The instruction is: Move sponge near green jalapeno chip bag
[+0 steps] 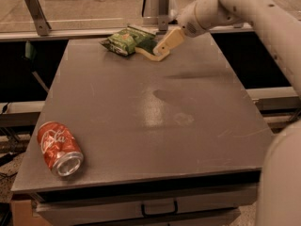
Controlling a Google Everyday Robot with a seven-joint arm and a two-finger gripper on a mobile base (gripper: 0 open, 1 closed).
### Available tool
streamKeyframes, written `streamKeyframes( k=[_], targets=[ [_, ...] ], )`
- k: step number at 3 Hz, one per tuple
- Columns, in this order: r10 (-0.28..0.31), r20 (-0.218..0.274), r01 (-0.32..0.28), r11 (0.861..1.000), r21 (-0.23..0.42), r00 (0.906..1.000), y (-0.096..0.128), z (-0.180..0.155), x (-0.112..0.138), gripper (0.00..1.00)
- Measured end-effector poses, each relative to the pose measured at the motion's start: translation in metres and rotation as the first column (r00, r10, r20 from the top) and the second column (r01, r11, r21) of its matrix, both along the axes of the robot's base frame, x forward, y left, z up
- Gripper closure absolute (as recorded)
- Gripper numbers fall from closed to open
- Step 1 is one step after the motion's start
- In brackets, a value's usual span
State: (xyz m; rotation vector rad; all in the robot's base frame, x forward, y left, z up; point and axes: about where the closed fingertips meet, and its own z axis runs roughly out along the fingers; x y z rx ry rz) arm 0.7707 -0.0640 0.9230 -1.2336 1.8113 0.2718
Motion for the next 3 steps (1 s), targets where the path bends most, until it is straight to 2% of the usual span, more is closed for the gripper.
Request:
streamKeyframes(
  k=[1, 2, 3],
  targets=[
    [0.072, 0.072, -0.078, 0.994, 0.081, 0.9948, -0.047, 0.039, -0.047, 0.00],
    [0.156, 0.160, -0.170, 0.982, 0.084, 0.9748, -0.110, 0.072, -0.112, 0.00],
    [0.177, 0.180, -0.189, 0.980, 0.056, 0.9677, -0.132, 0.072, -0.129, 0.00]
  ],
)
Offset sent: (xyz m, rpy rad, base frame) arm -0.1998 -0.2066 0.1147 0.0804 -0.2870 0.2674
